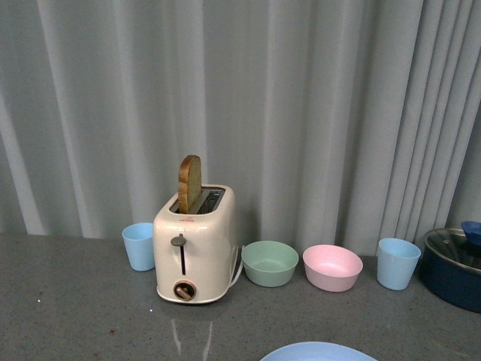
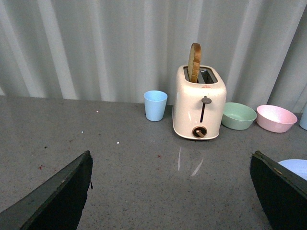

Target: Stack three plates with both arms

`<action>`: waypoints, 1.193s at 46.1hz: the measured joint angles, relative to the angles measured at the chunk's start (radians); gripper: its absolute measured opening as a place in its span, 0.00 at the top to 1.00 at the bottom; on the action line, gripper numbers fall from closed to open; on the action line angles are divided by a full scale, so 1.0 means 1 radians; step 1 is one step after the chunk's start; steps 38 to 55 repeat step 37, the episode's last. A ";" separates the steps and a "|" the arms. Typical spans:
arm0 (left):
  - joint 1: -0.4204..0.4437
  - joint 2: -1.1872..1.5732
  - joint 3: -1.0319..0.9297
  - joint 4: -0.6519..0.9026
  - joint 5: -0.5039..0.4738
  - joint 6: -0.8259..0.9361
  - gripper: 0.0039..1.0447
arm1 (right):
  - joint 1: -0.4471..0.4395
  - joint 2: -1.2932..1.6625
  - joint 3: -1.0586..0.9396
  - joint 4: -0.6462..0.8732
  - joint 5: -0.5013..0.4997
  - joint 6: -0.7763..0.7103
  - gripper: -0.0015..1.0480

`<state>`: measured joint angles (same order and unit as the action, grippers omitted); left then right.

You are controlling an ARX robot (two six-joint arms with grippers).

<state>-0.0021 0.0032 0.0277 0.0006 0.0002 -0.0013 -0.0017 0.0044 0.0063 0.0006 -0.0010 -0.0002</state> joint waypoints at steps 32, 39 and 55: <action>0.000 0.000 0.000 0.000 0.000 0.000 0.06 | 0.000 0.000 0.000 0.000 0.000 0.000 0.07; 0.000 0.000 0.000 0.000 0.000 0.000 0.06 | 0.000 0.000 0.000 0.000 0.000 0.000 0.07; 0.000 0.000 0.000 0.000 0.000 0.000 0.06 | 0.000 0.000 0.000 0.000 0.000 0.000 0.07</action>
